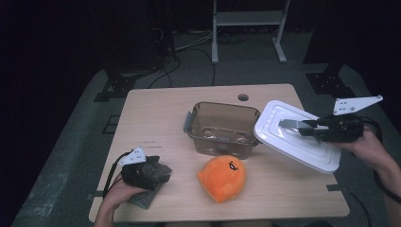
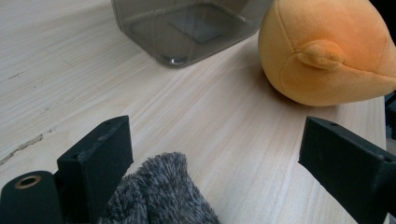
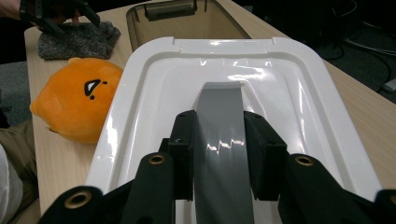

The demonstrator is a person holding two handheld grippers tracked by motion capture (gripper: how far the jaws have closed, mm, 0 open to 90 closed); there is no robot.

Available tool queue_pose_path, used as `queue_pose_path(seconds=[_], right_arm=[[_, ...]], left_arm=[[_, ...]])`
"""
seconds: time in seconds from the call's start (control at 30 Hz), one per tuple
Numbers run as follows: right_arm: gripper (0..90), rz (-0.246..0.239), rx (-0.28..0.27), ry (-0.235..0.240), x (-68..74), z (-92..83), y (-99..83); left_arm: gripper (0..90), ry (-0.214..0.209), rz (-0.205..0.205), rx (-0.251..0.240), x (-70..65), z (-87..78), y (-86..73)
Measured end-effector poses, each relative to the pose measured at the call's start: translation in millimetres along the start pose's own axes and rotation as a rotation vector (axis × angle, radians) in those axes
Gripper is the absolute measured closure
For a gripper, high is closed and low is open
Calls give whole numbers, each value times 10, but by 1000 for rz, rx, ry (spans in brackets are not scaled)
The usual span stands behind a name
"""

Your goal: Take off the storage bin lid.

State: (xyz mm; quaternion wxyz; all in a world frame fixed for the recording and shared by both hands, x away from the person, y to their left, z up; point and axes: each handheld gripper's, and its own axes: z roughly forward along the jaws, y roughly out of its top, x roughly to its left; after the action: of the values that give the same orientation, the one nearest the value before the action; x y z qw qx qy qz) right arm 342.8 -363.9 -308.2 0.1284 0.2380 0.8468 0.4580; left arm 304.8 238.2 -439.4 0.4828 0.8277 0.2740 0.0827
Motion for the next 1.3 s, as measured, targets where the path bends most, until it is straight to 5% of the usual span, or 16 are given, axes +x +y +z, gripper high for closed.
queue_pose_path(seconds=[1.3], right_arm=[[656,90,37,-1,44,-81,-746]], left_arm=[[84,-7,4,14,4,2,-3]])
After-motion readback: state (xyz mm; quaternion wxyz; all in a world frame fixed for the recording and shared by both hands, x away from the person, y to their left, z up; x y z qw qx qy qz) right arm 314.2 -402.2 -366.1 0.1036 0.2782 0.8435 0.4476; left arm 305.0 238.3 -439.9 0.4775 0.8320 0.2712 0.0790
